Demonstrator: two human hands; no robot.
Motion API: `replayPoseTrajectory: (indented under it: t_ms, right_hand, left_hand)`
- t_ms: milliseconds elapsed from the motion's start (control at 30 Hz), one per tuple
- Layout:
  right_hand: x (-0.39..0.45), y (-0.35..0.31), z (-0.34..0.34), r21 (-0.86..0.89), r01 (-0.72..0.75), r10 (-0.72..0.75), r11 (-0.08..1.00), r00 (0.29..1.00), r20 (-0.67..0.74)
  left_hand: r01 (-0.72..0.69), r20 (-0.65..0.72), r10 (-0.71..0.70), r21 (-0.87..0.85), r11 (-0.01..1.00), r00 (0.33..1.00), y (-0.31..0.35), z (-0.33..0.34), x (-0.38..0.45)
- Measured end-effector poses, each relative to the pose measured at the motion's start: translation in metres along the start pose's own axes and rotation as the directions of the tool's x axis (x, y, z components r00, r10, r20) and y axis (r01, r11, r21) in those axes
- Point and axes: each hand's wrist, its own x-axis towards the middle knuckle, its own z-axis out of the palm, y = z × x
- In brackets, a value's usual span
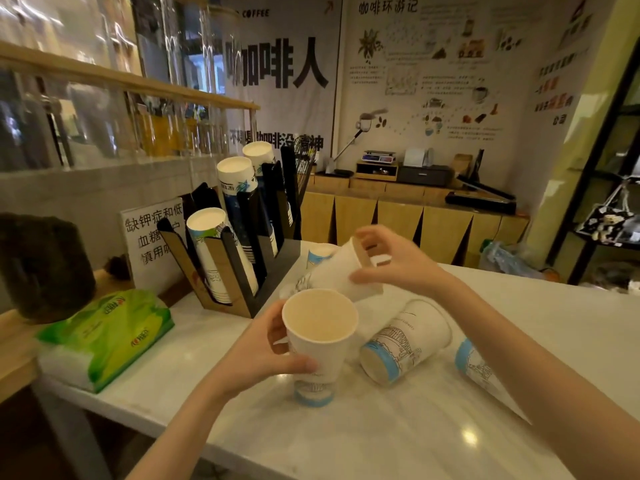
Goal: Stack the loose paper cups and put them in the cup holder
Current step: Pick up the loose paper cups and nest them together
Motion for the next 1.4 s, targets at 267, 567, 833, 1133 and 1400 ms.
replayPoseTrajectory:
  t_ms: [267, 567, 833, 1133, 1400]
  right_hand:
    - [-0.007, -0.069, -0.049, 0.071, 0.209, -0.176, 0.975, 0.932, -0.317]
    - [-0.007, -0.06, 0.018, -0.084, 0.165, -0.162, 0.983, 0.986, 0.042]
    - [-0.015, -0.028, 0.058, -0.05, 0.048, -0.043, 0.998, 0.994, 0.101]
    - [-0.03, -0.014, 0.018, -0.016, -0.053, 0.054, 0.998, 0.998, 0.014]
    - [-0.09, 0.037, -0.055, -0.071, -0.302, 0.288, 0.951, 0.944, -0.159]
  left_hand:
    - [-0.016, -0.185, 0.021, 0.024, 1.0, 0.983, -0.011, 0.013, 0.022]
    - [-0.02, -0.185, 0.025, 0.028, 0.999, 0.982, -0.012, 0.014, 0.022]
    - [0.004, -0.199, -0.001, 0.015, 1.0, 0.98, -0.014, 0.016, 0.018]
    - [-0.094, -0.302, 0.207, 0.35, 0.932, 0.931, 0.028, 0.022, 0.005]
    - [-0.462, 0.056, 0.56, 0.637, 0.617, 0.826, 0.088, 0.092, 0.028]
